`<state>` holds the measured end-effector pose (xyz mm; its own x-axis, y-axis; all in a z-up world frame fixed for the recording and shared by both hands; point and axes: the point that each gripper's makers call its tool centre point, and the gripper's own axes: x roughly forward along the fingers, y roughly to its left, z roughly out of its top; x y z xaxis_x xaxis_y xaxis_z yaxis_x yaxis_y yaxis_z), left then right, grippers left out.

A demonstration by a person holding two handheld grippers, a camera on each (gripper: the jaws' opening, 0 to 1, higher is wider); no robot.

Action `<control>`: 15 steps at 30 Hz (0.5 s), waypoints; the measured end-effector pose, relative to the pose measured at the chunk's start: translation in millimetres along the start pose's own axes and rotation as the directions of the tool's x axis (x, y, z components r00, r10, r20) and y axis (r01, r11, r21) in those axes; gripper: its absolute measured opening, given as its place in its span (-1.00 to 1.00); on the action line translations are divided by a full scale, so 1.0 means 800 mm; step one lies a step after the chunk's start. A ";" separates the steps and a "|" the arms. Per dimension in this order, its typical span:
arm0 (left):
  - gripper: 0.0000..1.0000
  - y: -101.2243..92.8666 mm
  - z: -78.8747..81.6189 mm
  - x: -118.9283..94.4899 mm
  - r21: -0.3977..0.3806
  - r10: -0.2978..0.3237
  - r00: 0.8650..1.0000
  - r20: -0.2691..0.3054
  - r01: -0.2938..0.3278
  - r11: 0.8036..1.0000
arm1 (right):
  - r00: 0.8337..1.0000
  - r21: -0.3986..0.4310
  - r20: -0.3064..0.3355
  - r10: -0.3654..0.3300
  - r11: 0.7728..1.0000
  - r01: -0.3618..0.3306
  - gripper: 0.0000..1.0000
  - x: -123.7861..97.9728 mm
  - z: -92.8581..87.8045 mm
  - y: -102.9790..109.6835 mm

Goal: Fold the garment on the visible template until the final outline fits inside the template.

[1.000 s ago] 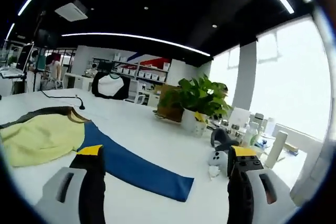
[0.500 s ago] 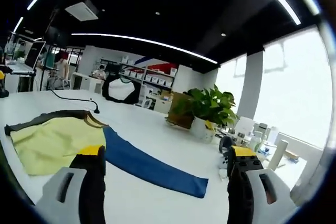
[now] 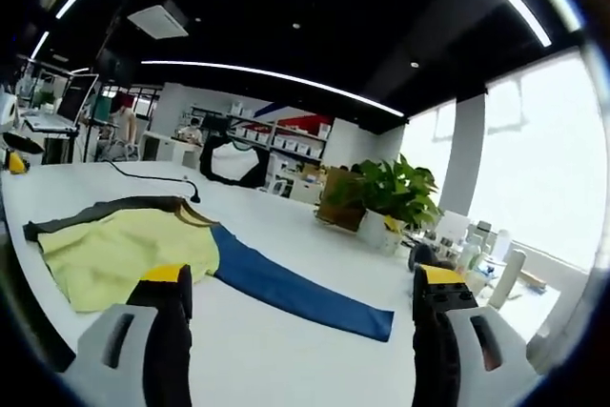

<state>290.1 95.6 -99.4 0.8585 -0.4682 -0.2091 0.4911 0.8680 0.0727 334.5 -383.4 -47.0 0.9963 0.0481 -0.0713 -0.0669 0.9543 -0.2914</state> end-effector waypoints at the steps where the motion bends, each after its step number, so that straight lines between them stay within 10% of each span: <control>1: 0.74 -0.003 -0.005 0.003 -0.001 -0.008 1.000 -0.011 0.008 1.000 | 1.000 0.003 0.002 0.002 1.000 -0.002 0.99 -0.001 -0.001 0.001; 15: 0.60 -0.039 -0.063 0.037 -0.050 -0.108 0.990 -0.092 0.104 0.993 | 1.000 0.034 -0.013 -0.002 0.999 0.003 0.98 -0.021 -0.016 0.001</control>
<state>292.7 63.0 -157.2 0.7831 -0.5420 -0.3048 0.5695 0.8220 0.0017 317.0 -387.1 -58.5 0.9957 0.0418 -0.0831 -0.0621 0.9638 -0.2592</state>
